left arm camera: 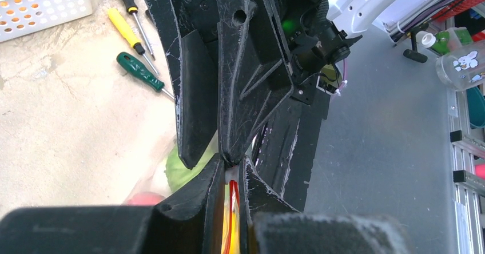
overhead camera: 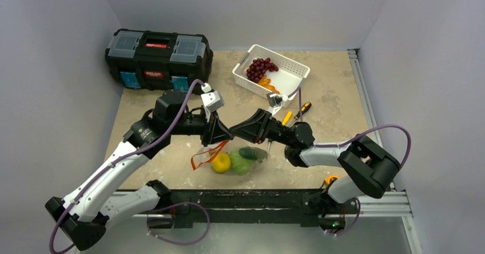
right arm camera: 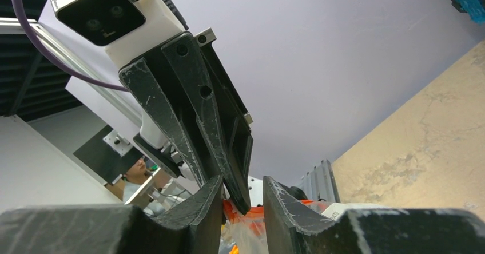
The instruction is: Place the food in the zip-top bag and seal the zipper
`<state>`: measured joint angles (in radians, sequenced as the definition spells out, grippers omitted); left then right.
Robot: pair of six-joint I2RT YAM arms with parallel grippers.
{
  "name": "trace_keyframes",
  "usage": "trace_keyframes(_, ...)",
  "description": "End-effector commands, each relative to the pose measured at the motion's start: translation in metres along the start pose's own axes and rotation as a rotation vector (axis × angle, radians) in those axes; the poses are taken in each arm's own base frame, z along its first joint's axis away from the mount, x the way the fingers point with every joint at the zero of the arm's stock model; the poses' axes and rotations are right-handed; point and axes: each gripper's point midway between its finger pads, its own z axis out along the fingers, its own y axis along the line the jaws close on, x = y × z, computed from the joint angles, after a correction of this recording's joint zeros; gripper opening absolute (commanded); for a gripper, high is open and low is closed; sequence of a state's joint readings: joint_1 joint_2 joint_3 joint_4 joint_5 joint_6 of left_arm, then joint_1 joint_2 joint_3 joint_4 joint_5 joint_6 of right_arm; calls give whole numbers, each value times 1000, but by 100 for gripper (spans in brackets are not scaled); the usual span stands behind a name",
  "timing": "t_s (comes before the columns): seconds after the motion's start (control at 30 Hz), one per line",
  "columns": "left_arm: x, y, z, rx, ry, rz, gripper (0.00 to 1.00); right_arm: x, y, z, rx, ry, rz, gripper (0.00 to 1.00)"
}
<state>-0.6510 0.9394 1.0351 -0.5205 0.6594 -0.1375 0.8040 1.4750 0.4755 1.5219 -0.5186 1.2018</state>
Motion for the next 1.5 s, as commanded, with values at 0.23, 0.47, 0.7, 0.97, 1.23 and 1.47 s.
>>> trace_keyframes(0.23,-17,-3,-2,3,-60,60,0,-4,51,-8,-208,-46,-138,28)
trace_keyframes(0.47,-17,0,-1,-6,-57,51,0,-3,53,-8,-193,-84,-103,0)
trace_keyframes(0.7,-17,3,0,-24,-59,45,0,-11,48,-6,-102,-137,-106,0)
trace_keyframes(0.97,-13,-6,1,23,4,-45,0,-41,24,-13,176,-231,-296,0)
trace_keyframes(1.23,1,-6,-4,4,68,-83,0,-50,40,-5,99,-220,-345,0)
trace_keyframes(1.47,-10,-4,-1,4,16,-66,0,-20,28,-30,-109,148,-376,49)
